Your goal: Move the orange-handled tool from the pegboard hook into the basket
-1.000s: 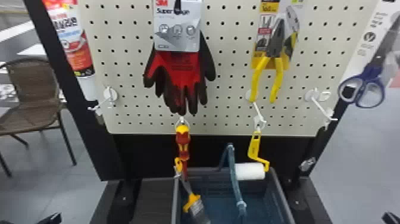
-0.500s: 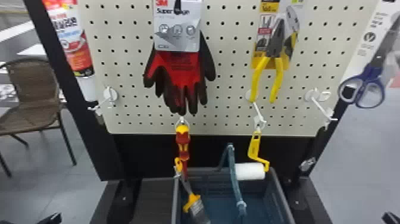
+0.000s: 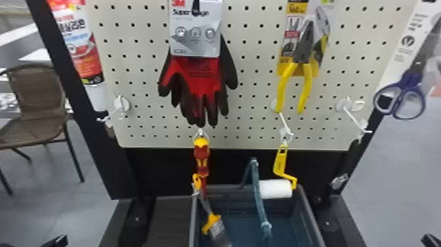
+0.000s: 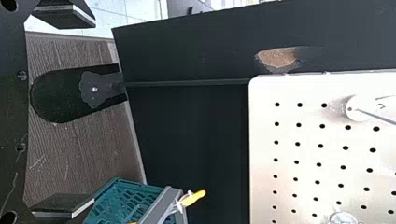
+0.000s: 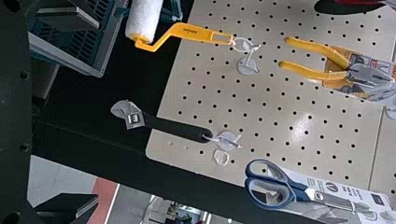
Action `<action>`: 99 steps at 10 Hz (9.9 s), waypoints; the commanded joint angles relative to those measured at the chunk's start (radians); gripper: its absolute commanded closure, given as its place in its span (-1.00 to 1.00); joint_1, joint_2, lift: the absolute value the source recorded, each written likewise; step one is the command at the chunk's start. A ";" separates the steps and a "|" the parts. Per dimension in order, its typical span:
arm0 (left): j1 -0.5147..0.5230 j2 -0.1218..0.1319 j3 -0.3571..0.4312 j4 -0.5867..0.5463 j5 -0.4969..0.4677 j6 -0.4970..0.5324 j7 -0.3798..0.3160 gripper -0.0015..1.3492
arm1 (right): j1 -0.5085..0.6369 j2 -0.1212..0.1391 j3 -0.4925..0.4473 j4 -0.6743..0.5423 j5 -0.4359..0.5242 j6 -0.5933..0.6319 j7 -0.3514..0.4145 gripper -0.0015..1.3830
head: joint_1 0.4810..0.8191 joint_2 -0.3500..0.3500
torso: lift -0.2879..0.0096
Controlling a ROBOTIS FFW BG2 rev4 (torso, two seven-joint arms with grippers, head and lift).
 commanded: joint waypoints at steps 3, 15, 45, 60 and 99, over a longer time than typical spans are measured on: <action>0.000 -0.007 0.000 0.000 0.000 0.000 0.000 -1.00 | 0.000 0.013 0.000 0.000 0.000 0.000 0.000 -1.00 | -0.60 0.00 | 0.26; 0.000 -0.007 0.000 0.000 0.000 0.000 0.000 -1.00 | 0.000 0.013 0.000 0.000 0.000 0.000 0.000 -1.00 | -0.60 0.00 | 0.26; 0.000 -0.007 0.000 0.000 0.000 0.000 0.000 -1.00 | 0.000 0.013 0.000 0.000 0.000 0.000 0.000 -1.00 | -0.60 0.00 | 0.26; 0.000 -0.007 0.000 0.000 0.000 0.000 0.000 -1.00 | 0.000 0.013 0.000 0.000 0.000 0.000 0.000 -1.00 | -0.60 0.00 | 0.26; 0.000 -0.007 0.000 0.000 0.000 0.000 0.000 -1.00 | 0.000 0.013 0.000 0.000 0.000 0.000 0.000 -1.00 | -0.60 0.00 | 0.26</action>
